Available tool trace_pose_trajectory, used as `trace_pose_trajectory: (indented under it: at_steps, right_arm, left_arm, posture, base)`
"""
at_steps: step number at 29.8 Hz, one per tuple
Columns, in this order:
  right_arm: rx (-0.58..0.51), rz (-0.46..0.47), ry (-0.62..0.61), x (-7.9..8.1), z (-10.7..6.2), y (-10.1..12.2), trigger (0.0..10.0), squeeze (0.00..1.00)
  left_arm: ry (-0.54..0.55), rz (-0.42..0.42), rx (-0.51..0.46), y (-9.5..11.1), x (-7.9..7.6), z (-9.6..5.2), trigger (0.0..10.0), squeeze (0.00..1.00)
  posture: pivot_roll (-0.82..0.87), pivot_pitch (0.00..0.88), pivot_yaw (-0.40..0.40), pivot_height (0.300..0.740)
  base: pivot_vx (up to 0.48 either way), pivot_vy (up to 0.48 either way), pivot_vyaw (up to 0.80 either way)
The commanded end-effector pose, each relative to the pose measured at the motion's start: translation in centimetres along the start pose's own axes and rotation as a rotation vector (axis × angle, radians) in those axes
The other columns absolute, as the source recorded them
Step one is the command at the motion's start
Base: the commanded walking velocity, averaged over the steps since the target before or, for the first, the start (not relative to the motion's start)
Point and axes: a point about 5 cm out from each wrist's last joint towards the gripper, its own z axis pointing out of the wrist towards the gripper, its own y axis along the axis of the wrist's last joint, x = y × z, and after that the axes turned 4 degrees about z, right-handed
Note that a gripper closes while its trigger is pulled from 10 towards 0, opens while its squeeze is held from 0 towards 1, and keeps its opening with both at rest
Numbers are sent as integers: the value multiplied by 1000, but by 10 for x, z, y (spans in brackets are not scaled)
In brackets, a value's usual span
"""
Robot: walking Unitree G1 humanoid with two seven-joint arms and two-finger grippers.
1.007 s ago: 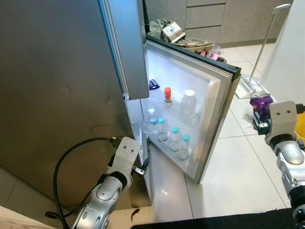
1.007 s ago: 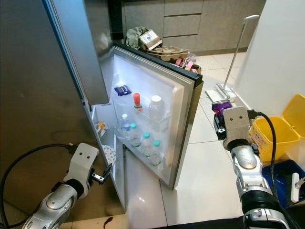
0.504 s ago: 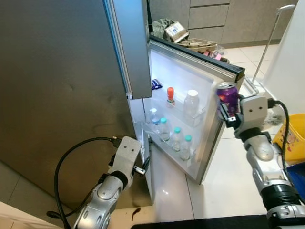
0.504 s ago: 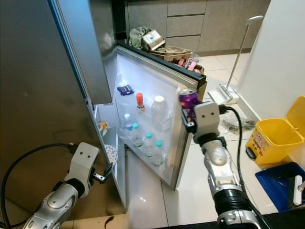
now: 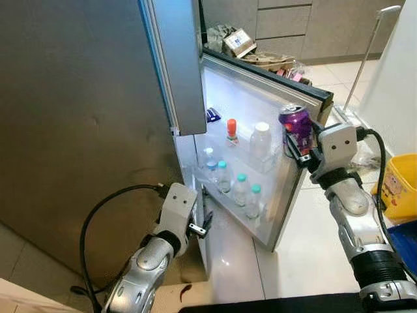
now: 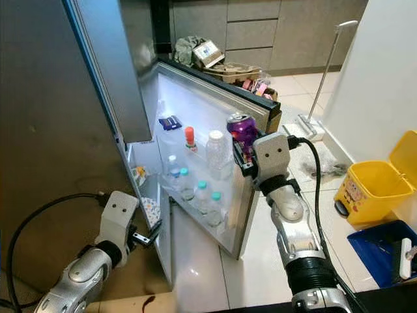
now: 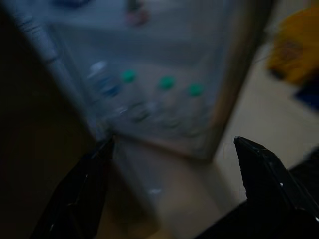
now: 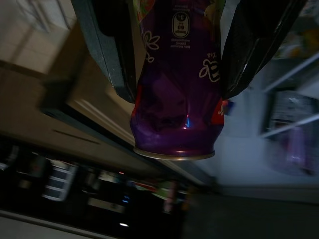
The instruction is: Restocking fridge
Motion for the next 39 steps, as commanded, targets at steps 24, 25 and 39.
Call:
trace_pose_trajectory:
  at_steps: [24,25,39]
  right_arm:
    - [-28,287,479,27,-20,55,10000,0]
    - [-36,319,529,33,-22,61,10000,0]
    - [-81,592,775,43,-39,94,10000,0]
  left_arm:
    - [-285,-194,-268,83,52,-19,10000,0]
    - [-293,-214,-286,87,56,-22,10000,0]
    - [-371,-398,-351,95,79,-43,10000,0]
  posture:
    - [-73,102,42,740]
    - [-70,103,42,740]
    - [-74,105,36,740]
  base:
    - [0,0,0]
    - [0,0,0]
    - [0,0,0]
